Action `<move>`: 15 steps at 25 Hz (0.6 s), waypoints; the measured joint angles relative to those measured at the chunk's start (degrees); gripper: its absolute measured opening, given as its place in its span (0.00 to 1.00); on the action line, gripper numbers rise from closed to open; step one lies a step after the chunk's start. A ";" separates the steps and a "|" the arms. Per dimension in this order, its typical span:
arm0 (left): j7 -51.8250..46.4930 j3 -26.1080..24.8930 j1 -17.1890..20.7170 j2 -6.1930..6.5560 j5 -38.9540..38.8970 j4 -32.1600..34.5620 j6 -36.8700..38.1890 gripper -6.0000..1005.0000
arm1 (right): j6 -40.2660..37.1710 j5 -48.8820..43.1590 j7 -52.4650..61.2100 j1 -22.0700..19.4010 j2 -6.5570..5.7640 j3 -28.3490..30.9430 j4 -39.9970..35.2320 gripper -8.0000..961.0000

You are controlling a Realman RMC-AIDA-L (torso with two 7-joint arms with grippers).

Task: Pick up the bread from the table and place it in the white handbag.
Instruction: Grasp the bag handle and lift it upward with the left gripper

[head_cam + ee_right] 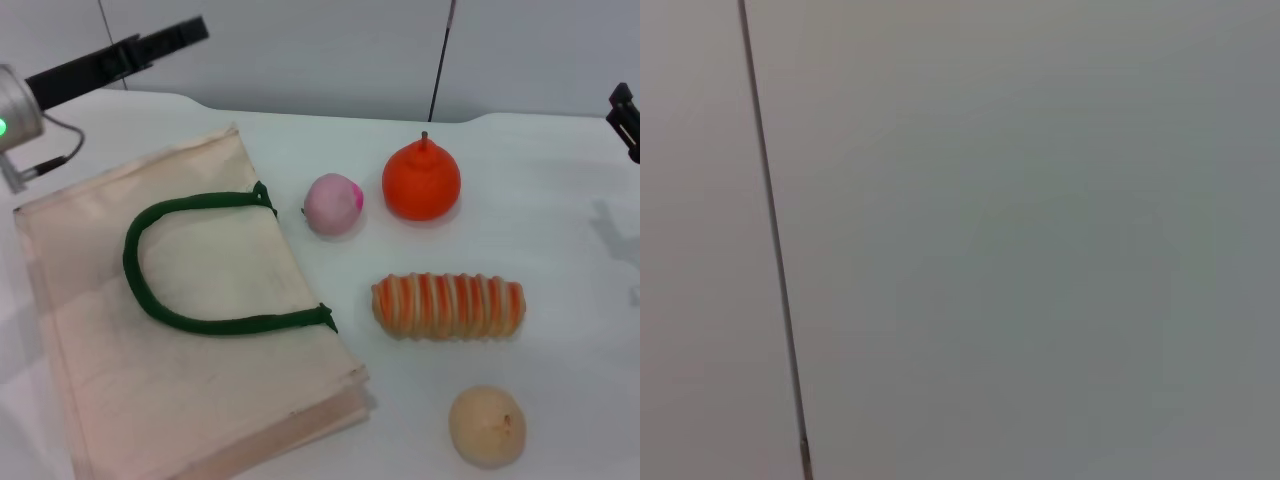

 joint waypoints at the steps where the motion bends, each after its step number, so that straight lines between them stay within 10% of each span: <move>1: -1.94 0.00 -0.28 0.43 2.41 -1.28 1.18 0.87 | 0.00 0.01 0.00 -0.10 0.00 0.00 -0.05 0.93; 6: -7.75 0.09 -2.69 2.74 18.01 -11.09 10.25 0.87 | -0.02 0.01 0.03 -0.35 -0.08 0.00 -0.30 0.93; 15: -13.79 0.08 -3.06 3.06 30.49 -16.37 13.40 0.87 | 0.41 0.01 0.06 -0.64 -0.18 0.00 -0.50 0.93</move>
